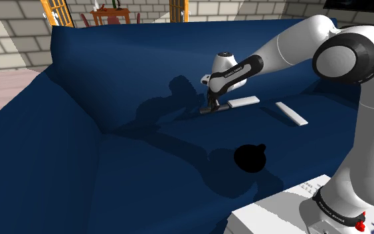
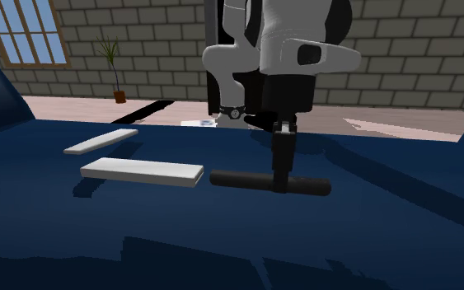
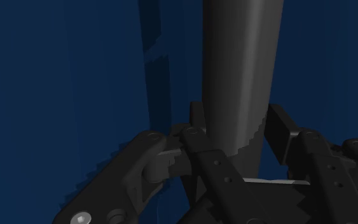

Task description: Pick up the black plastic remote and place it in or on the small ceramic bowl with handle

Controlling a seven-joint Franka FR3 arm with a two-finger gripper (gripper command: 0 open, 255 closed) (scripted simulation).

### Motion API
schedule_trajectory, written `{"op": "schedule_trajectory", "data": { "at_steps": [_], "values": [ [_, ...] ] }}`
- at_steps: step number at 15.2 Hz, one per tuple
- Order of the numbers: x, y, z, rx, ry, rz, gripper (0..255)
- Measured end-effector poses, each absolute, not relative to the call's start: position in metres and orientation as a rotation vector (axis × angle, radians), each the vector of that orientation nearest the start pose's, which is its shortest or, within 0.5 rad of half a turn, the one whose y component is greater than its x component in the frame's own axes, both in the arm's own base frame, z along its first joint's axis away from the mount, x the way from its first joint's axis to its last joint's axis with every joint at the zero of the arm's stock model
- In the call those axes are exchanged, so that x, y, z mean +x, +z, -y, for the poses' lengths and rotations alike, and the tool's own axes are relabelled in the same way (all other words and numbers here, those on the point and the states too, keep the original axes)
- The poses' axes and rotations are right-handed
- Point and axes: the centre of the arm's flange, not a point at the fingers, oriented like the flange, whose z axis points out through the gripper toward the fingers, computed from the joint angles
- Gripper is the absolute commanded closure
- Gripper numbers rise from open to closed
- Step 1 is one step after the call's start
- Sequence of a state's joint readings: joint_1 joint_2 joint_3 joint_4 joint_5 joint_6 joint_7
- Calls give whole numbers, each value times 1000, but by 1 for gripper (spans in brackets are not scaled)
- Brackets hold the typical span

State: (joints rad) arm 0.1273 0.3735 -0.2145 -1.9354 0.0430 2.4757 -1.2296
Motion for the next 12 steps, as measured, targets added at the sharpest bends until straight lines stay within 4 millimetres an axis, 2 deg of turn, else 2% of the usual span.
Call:
{"op": "schedule_trajectory", "data": {
  "at_steps": [5, 12],
  "values": [
    [635, 316, 49, -2771, -182, 1759, 255],
    [635, 348, 49, -2772, -182, 1759, 255]
  ]
}}
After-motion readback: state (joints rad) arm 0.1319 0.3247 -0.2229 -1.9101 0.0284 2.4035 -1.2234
